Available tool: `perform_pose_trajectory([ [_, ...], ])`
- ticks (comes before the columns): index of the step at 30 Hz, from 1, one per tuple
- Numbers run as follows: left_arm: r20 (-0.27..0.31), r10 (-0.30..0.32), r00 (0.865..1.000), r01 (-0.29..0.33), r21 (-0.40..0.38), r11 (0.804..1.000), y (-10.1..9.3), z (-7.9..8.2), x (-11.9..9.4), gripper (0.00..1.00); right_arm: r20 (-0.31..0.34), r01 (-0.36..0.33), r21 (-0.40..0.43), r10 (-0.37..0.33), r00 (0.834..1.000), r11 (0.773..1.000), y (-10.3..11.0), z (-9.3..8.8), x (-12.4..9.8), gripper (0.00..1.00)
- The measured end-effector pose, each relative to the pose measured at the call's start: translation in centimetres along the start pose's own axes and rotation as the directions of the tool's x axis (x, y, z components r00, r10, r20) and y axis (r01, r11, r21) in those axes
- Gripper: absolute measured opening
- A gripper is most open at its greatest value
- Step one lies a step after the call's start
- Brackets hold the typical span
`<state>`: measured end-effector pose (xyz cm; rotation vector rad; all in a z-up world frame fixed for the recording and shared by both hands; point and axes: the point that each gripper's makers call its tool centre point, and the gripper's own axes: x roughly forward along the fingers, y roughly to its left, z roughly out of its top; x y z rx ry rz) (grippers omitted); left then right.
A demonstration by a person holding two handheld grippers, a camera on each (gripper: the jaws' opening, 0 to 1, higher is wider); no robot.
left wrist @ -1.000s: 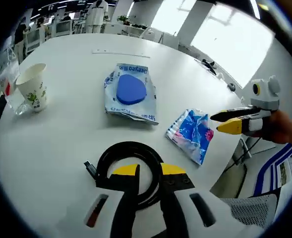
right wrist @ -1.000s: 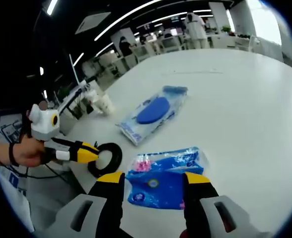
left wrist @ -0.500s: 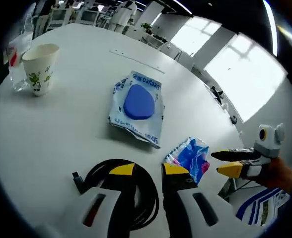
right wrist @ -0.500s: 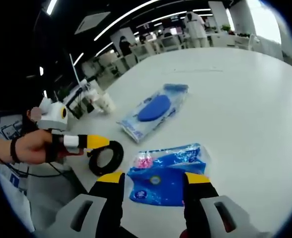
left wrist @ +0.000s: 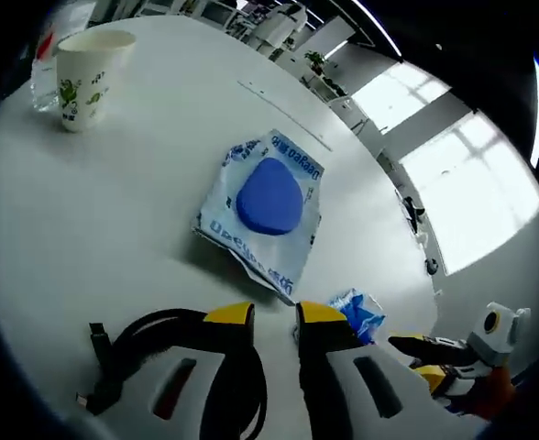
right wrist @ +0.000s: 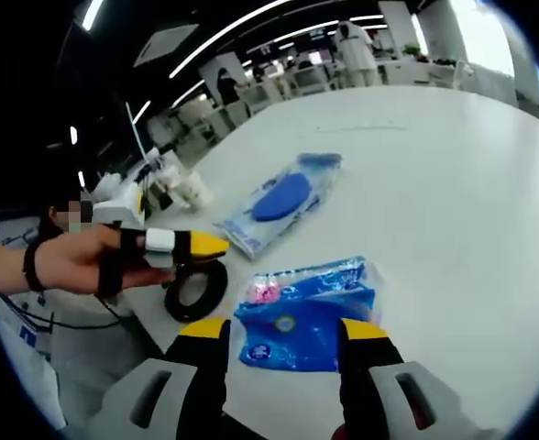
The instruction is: Arrange the tabletop items into an orderly group along one side of the table until the central work area is clear of visible clutter.
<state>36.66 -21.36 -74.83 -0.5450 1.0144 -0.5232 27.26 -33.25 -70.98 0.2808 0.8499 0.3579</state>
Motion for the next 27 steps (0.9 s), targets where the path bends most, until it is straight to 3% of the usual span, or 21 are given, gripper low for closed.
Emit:
perform_pose_trajectory([
  [7,-0.011,0.020,1.000,-0.020,-0.019,1.000,0.3,0.5,0.8,0.13,0.002,0.010,0.012,-0.010,1.000,1.000,-0.3,-0.3,-0.5,0.47],
  [12,-0.010,0.021,1.000,-0.022,-0.074,0.997,0.5,0.5,1.5,0.12,0.004,0.014,0.020,-0.014,1.000,1.000,-0.5,-0.5,-0.7,0.47],
  [27,-0.007,0.016,1.000,-0.017,-0.084,0.996,0.3,0.7,1.8,0.00,0.001,0.019,0.021,-0.019,1.000,1.000,-0.5,-0.5,-0.8,0.47],
])
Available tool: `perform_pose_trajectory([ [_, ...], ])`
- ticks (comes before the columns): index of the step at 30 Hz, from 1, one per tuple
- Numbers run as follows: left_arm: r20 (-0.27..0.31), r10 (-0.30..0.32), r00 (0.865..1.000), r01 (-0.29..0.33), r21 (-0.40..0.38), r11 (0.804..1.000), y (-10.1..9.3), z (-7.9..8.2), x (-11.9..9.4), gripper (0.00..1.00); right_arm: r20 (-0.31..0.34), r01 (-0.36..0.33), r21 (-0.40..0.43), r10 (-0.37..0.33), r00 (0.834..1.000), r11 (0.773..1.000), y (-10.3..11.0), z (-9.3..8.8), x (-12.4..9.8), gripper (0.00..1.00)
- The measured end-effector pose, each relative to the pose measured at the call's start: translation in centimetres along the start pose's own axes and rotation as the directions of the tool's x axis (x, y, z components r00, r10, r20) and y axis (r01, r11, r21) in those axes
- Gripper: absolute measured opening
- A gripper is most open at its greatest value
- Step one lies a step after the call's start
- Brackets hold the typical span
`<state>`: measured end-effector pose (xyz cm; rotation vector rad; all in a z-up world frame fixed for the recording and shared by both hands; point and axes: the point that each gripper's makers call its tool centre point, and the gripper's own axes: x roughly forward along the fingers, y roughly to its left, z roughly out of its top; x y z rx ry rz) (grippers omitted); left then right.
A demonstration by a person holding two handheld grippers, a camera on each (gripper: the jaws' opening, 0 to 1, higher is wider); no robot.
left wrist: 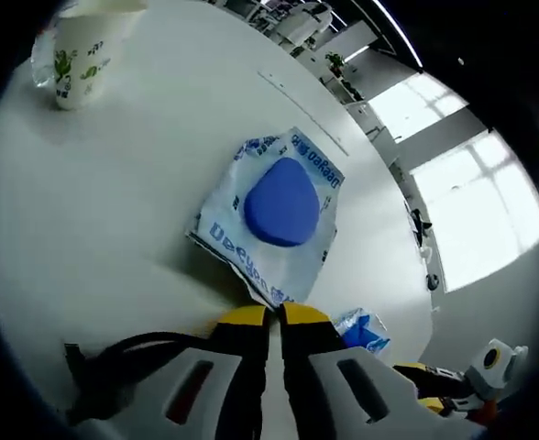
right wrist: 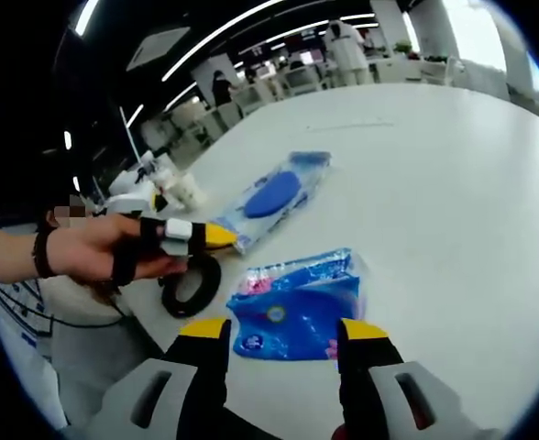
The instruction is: Arrange the tabletop items into an orderly group along one side of the table until the central work area is clear of visible clutter.
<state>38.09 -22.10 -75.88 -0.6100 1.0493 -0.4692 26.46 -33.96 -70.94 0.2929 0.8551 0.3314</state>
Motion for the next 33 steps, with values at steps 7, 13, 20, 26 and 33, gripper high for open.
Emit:
perform_pose_trajectory([
  [7,-0.002,-0.002,1.000,0.002,-0.002,1.000,0.3,0.0,-0.3,0.00,-0.005,-0.011,-0.007,0.011,1.000,1.000,0.6,0.0,0.5,0.47],
  [13,-0.004,-0.003,1.000,0.003,-0.005,1.000,0.5,-0.1,-0.7,0.00,-0.007,-0.013,-0.012,0.013,1.000,1.000,0.7,0.1,0.6,0.47],
  [20,-0.009,-0.008,1.000,0.008,0.008,1.000,0.6,0.0,-1.2,0.00,-0.006,-0.015,-0.018,0.015,1.000,1.000,1.0,0.4,0.7,0.46],
  [26,-0.026,0.000,1.000,0.002,0.070,0.998,1.0,0.2,-2.5,0.00,-0.010,-0.015,-0.015,0.015,1.000,1.000,1.0,0.2,0.9,0.46],
  [33,-0.020,0.031,0.999,-0.028,0.127,0.992,3.1,1.7,-4.5,0.00,-0.016,-0.024,-0.015,0.024,1.000,1.000,1.5,-0.1,1.4,0.46],
])
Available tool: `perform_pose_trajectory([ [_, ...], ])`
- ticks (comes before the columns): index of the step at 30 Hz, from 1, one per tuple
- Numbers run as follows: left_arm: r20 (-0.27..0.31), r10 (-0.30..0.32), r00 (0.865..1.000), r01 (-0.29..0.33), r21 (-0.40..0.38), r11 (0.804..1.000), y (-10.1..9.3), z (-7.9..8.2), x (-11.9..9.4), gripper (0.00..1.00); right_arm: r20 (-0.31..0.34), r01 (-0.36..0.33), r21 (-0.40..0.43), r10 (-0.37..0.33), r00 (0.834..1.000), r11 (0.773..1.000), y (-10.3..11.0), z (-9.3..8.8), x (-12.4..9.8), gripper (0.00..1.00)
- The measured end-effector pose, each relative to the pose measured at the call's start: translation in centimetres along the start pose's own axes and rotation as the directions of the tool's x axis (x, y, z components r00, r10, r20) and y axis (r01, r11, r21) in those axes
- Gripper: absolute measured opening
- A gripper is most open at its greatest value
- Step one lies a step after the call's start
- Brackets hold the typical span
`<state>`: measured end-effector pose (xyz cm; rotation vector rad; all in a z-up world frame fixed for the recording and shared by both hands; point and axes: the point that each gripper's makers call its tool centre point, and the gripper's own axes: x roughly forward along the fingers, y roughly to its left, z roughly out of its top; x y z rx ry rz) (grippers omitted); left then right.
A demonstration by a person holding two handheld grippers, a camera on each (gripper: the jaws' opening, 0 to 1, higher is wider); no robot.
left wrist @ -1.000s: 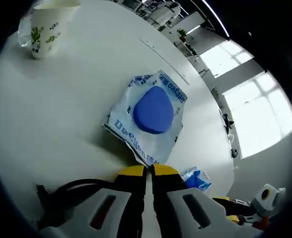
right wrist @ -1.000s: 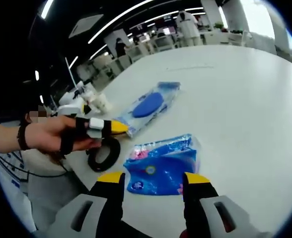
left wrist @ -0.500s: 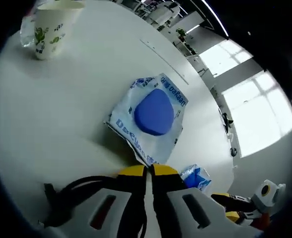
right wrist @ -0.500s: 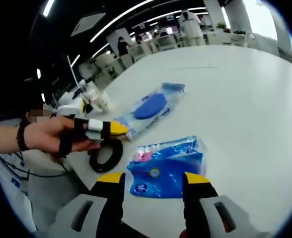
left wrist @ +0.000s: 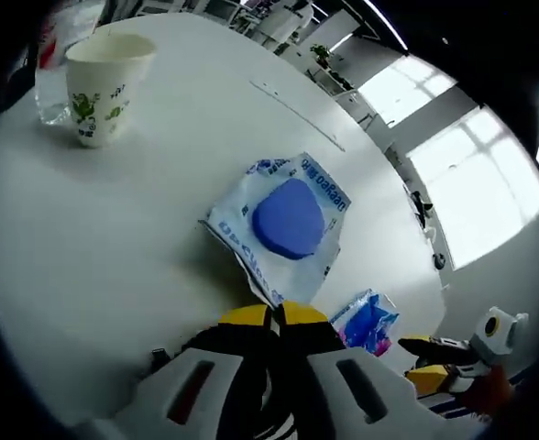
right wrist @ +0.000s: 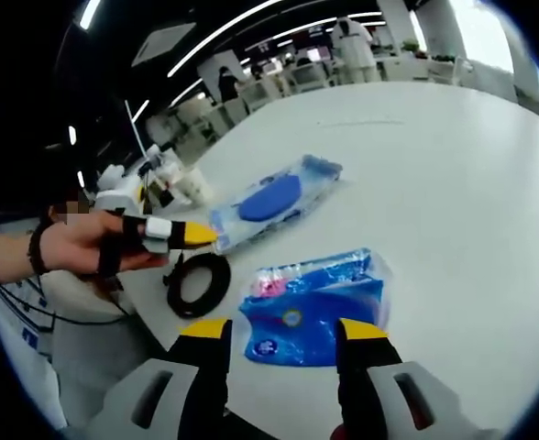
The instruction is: Arrange the tabletop items into an orderly group along one side of the table until the central work area is clear of visible clutter.
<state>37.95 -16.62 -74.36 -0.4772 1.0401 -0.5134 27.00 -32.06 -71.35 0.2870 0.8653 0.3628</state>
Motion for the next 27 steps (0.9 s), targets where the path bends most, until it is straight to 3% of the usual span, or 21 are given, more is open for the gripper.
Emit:
perform_pose_trajectory([
  [10,0.009,0.096,0.995,-0.096,0.161,0.982,4.7,2.6,-2.6,0.00,-0.011,-0.016,-0.011,0.016,1.000,1.000,0.8,0.0,0.7,0.45],
  [16,0.015,0.139,0.990,-0.140,0.154,0.978,7.6,3.4,-3.3,0.00,-0.014,-0.021,-0.021,0.021,1.000,1.000,1.1,0.3,0.9,0.45],
  [27,0.019,0.134,0.991,-0.136,0.144,0.980,8.1,3.4,-3.6,0.01,-0.024,-0.025,-0.023,0.024,0.999,0.999,1.6,0.7,1.6,0.44],
])
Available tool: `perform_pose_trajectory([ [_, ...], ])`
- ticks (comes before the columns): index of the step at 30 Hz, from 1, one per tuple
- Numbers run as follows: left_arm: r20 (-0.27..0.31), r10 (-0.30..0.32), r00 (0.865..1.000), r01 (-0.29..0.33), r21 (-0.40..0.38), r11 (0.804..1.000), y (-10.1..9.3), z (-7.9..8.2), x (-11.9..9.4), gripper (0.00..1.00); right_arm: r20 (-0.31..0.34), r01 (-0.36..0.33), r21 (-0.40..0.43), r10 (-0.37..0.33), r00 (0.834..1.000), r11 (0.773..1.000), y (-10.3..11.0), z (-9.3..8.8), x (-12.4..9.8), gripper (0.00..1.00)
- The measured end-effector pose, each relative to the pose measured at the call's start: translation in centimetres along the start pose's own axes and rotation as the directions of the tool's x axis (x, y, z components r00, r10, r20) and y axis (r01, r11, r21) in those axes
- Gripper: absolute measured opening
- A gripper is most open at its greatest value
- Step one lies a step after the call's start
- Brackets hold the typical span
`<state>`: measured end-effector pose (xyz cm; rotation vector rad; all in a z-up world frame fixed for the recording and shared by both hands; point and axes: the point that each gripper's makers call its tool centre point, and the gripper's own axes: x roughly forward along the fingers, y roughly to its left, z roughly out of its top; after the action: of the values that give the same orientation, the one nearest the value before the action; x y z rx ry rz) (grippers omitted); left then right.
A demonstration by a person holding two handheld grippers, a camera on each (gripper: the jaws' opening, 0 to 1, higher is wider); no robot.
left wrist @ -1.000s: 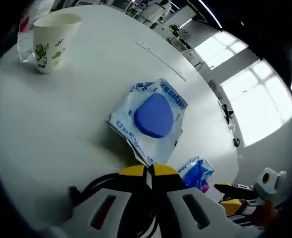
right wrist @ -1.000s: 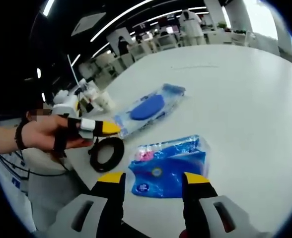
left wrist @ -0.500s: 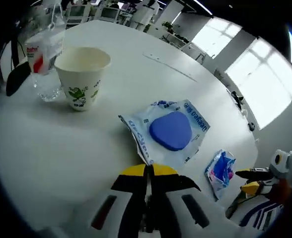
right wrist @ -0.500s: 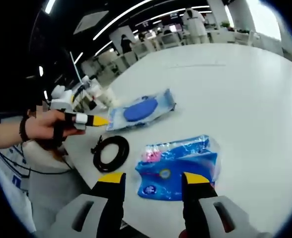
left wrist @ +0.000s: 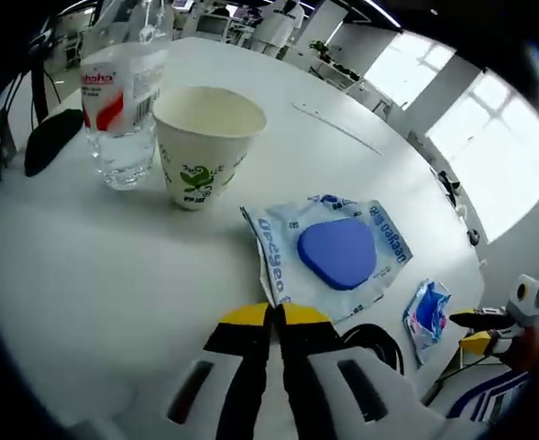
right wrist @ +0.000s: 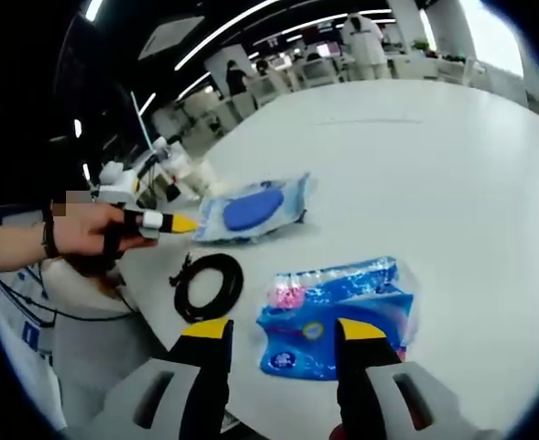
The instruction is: Arrange the tabletop items into an orderly group along one side of the table until the central work area is clear of visible clutter.
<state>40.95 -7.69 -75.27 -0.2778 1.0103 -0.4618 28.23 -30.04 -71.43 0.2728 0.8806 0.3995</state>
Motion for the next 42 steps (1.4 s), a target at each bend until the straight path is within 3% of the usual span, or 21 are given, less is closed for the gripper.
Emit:
perform_pose_trajectory([
  [9,0.003,-0.029,1.000,0.029,-0.020,0.999,0.2,-1.5,-1.1,0.13,0.031,-0.003,0.022,0.003,1.000,1.000,0.5,2.8,1.8,0.39],
  [16,0.019,-0.049,0.999,0.050,-0.036,0.998,0.7,-1.9,-1.3,0.12,0.041,0.009,0.036,-0.010,0.999,0.999,-0.1,5.3,3.8,0.37],
  [26,0.048,-0.074,0.996,0.077,-0.055,0.996,0.6,-1.9,-0.9,0.07,0.065,0.052,0.177,-0.064,0.996,0.983,-2.3,8.4,7.4,0.28],
  [38,0.055,-0.088,0.995,0.092,-0.073,0.993,0.4,-1.9,-0.6,0.02,0.024,0.049,0.188,-0.055,0.998,0.981,-2.2,8.9,10.5,0.24],
  [42,0.055,-0.093,0.994,0.097,-0.075,0.993,0.2,-1.9,-0.5,0.00,0.012,0.062,0.188,-0.066,0.998,0.980,-2.3,8.7,11.1,0.15],
])
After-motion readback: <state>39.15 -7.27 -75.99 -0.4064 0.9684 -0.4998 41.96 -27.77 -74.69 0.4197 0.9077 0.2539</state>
